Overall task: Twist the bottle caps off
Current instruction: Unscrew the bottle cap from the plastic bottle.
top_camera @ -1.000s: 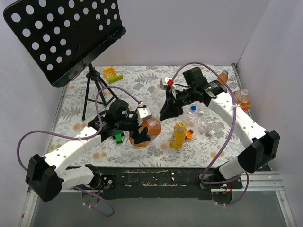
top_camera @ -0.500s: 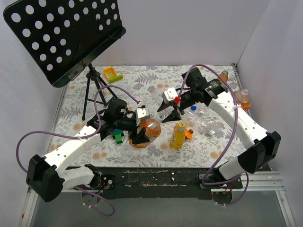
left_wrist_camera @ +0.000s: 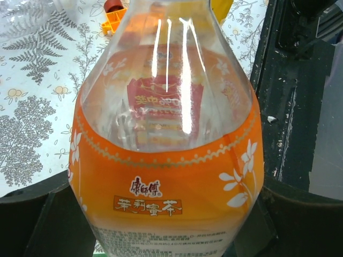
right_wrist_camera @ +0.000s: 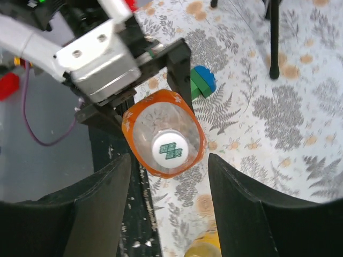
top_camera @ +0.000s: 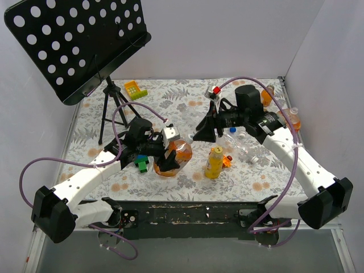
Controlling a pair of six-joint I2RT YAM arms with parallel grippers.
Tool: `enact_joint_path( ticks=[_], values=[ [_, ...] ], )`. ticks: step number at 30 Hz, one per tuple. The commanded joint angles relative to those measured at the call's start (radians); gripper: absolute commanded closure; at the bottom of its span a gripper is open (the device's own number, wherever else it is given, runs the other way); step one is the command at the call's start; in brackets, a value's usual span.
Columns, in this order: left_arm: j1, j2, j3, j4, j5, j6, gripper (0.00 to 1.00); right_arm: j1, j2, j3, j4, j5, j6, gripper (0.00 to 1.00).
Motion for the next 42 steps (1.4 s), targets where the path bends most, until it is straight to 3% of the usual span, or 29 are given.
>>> enact_joint_path(
  ticks=[1, 13, 19, 23, 24, 26, 28, 30, 31, 34, 38, 42],
  values=[
    [0.000, -0.033, 0.045, 0.082, -0.012, -0.031, 1.00, -0.005, 0.026, -0.003, 0.099, 0.104, 0.274, 0.35],
    [-0.010, -0.005, 0.062, 0.087, -0.035, -0.031, 1.00, 0.044, 0.088, 0.033, 0.026, 0.099, 0.241, 0.40],
    [-0.010, -0.010, 0.062, 0.087, -0.035, -0.033, 1.00, 0.059, 0.112, 0.063, 0.003, 0.085, 0.205, 0.63],
    [-0.008, -0.018, 0.057, 0.079, -0.032, -0.028, 1.00, 0.061, 0.122, 0.082, -0.010, 0.037, 0.120, 0.92],
    [-0.008, -0.021, 0.059, 0.072, -0.020, -0.023, 1.00, 0.061, 0.126, 0.092, -0.022, 0.006, 0.072, 0.99],
    [-0.010, -0.022, 0.059, 0.061, 0.006, -0.014, 1.00, 0.061, 0.148, 0.138, -0.112, -0.106, -0.146, 0.99],
    [-0.010, -0.025, 0.062, 0.049, 0.047, 0.000, 1.00, 0.061, 0.180, 0.222, -0.308, -0.242, -0.498, 0.99],
    [-0.007, -0.031, 0.062, 0.038, 0.104, 0.012, 1.00, 0.066, 0.232, 0.324, -0.609, -0.301, -0.954, 0.99],
    [-0.007, -0.033, 0.063, 0.036, 0.133, 0.017, 1.00, 0.067, 0.253, 0.373, -0.816, -0.301, -1.275, 0.99],
    [-0.007, -0.030, 0.067, 0.021, 0.180, 0.026, 1.00, 0.069, 0.237, 0.352, -0.872, -0.211, -1.614, 0.96],
    [-0.008, -0.031, 0.073, 0.001, 0.158, 0.032, 1.00, 0.067, 0.230, 0.362, -0.771, -0.166, -1.554, 0.94],
    [-0.007, -0.047, 0.059, 0.010, 0.118, 0.027, 1.00, 0.067, 0.226, 0.355, -0.677, -0.209, -1.352, 0.82]
  ],
)
